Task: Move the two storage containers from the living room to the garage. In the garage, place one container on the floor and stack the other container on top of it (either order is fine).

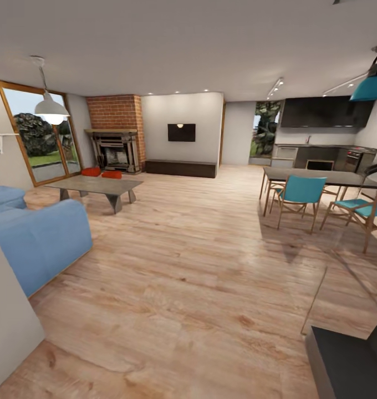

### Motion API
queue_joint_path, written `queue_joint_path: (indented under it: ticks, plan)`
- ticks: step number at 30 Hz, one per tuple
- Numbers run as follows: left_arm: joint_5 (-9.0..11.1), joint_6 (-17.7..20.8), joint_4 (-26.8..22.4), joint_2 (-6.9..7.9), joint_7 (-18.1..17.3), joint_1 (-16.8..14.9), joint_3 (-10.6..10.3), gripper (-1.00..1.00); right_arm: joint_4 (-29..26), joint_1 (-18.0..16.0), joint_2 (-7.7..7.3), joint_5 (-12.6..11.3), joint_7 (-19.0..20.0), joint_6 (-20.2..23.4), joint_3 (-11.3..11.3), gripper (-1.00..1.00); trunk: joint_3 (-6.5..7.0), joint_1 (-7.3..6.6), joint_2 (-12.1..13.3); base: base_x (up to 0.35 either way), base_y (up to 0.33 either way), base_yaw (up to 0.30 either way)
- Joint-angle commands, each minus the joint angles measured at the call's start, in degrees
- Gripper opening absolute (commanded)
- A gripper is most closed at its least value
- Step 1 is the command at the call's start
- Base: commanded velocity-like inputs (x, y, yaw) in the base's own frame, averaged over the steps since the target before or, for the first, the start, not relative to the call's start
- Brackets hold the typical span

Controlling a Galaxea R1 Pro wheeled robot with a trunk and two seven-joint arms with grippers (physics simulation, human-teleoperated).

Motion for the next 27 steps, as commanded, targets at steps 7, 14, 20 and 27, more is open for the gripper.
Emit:
queue_joint_path:
  ticks: [7, 14, 20, 27]
  plan:
    - [0.35, -0.04, -0.06, -0.02, 0.03, 0.01, 0.04, 1.0, 0.17, -0.07, 0.01, -0.55, 0.32, -0.4, 0.41, 1.0, -0.05, 0.03, -0.02, 0.325, 0.029, 0.0]
    - [0.34, -0.04, -0.06, -0.02, 0.03, 0.01, 0.04, 1.0, 0.17, -0.07, 0.01, -0.6, 0.26, -0.46, 0.35, 1.0, -0.05, 0.03, -0.02, 0.325, 0.001, 0.0]
    - [0.3, -0.04, -0.06, -0.02, 0.03, 0.01, 0.04, 1.0, 0.17, -0.07, 0.08, -0.69, 0.22, -0.5, 0.34, 1.0, -0.05, 0.03, -0.02, 0.325, 0.0, -0.017]
    - [0.3, -0.04, -0.06, -0.02, 0.03, 0.01, 0.04, 1.0, 0.17, -0.07, 0.09, -0.72, 0.19, -0.42, 0.34, 1.0, -0.05, 0.03, -0.02, 0.325, 0.0, -0.131]
